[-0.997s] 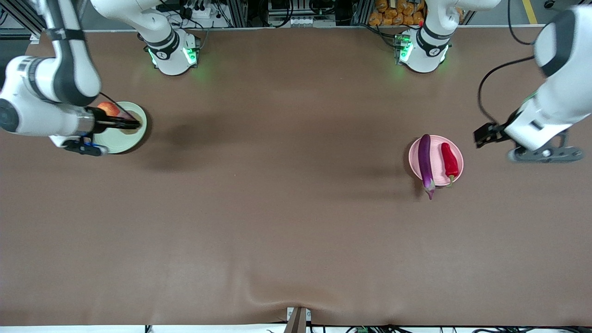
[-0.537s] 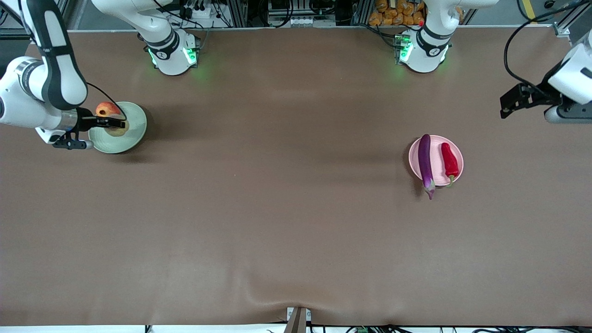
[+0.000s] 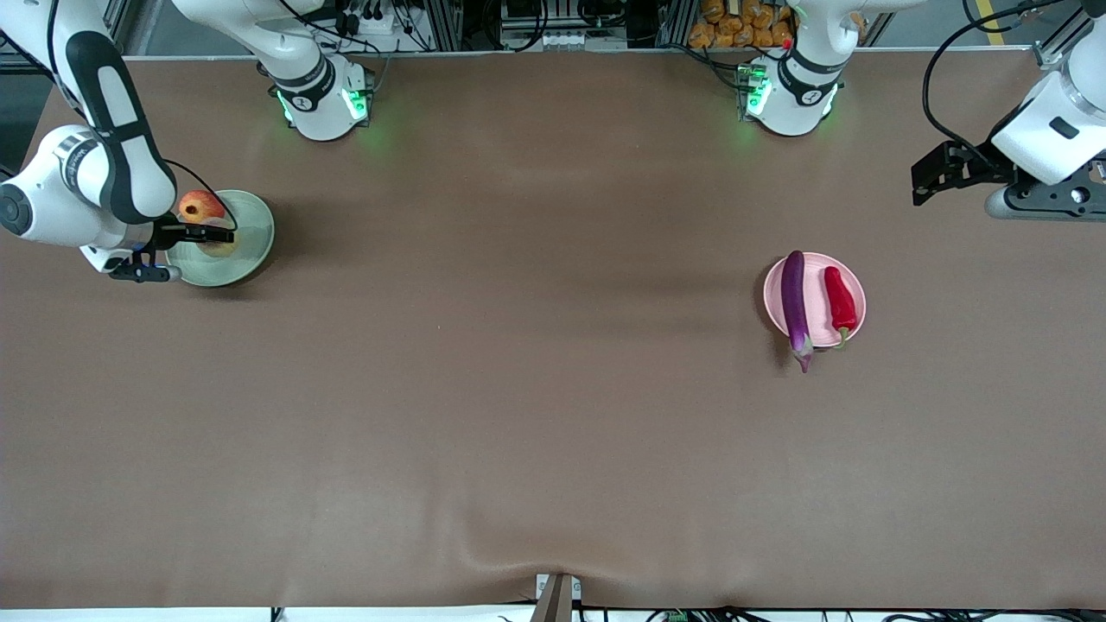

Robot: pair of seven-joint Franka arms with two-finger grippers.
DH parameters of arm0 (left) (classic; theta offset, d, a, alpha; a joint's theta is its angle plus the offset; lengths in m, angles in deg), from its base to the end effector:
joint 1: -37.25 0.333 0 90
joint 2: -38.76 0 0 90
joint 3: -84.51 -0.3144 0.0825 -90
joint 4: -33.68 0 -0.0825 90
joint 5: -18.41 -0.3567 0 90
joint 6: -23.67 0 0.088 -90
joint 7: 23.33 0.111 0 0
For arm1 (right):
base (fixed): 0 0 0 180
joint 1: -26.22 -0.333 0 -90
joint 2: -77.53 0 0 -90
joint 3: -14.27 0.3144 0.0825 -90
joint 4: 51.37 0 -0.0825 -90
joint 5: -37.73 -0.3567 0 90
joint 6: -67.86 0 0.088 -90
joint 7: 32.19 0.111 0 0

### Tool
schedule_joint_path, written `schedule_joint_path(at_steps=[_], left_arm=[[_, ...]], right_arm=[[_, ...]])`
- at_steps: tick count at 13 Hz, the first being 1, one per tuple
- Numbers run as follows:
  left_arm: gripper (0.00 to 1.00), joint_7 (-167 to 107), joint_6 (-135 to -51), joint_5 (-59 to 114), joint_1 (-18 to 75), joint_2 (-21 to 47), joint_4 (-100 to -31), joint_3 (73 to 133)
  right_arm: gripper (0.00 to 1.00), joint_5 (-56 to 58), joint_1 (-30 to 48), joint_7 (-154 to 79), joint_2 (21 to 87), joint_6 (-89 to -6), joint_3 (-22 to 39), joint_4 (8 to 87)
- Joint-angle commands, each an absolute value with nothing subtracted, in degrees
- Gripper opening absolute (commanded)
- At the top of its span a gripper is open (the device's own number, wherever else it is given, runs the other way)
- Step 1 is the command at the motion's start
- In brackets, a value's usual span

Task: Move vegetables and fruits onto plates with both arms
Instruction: 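Place the peach on the green plate while the left gripper withdraws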

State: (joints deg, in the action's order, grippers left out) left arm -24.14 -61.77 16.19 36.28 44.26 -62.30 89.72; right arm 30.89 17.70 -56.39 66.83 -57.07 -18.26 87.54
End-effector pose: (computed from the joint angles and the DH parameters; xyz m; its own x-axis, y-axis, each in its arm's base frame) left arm 0.4848 -0.0502 0.6150 0.9922 -0.0889 -0.0875 -0.0934 -0.9944 -0.0487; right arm 0.3903 -0.1755 0.2355 0.9283 -0.0667 -0.3657 -0.1199 -0.9849 -0.1246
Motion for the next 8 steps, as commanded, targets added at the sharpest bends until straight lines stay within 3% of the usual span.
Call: schedule_joint_path(at_steps=[1, 5, 8], left_arm=[[1.00, -24.21, -58.77, 17.26, 37.87, 44.83, -60.28, 91.10], [1.00, -27.28, -59.30, 19.89, 39.01, 41.41, -57.74, 91.54], [1.00, -27.46, -59.39, 19.72, 39.45, 39.21, -55.62, 91.54]], right_arm=[[1.00, 29.30, 18.05, -58.56, 66.72, -57.83, -17.98, 87.58], [1.00, 29.30, 15.86, -58.47, 67.33, -42.23, -17.98, 76.72], [1.00, 26.67, 12.61, -56.99, 67.51, -23.78, -17.98, 63.80]])
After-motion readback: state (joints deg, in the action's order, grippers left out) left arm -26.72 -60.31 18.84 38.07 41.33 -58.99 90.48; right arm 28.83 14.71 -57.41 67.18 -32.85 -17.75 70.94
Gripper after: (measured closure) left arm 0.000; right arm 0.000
